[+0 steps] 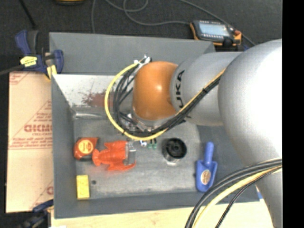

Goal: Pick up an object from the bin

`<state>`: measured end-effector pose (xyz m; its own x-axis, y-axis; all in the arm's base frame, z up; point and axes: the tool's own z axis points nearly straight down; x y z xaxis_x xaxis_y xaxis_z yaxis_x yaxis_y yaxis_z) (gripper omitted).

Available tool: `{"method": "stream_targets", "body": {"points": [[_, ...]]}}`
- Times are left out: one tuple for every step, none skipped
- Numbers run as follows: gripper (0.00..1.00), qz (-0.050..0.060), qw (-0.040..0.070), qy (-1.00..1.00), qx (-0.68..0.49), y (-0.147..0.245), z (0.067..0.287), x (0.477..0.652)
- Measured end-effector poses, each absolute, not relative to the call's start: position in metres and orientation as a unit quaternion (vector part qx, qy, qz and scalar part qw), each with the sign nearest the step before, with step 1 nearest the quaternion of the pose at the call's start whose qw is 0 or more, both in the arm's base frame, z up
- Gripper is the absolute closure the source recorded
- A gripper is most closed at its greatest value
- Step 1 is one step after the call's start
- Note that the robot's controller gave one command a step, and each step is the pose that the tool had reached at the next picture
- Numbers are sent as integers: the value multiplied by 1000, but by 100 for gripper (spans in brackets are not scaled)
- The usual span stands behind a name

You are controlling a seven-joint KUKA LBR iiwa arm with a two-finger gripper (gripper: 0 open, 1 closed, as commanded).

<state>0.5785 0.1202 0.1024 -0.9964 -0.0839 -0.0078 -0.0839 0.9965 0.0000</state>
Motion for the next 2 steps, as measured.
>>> {"method": "stream_targets", "body": {"points": [[0, -1, -1, 997, -72, 137, 105, 573], [0, 0, 3, 997, -83, 141, 127, 575]]}}
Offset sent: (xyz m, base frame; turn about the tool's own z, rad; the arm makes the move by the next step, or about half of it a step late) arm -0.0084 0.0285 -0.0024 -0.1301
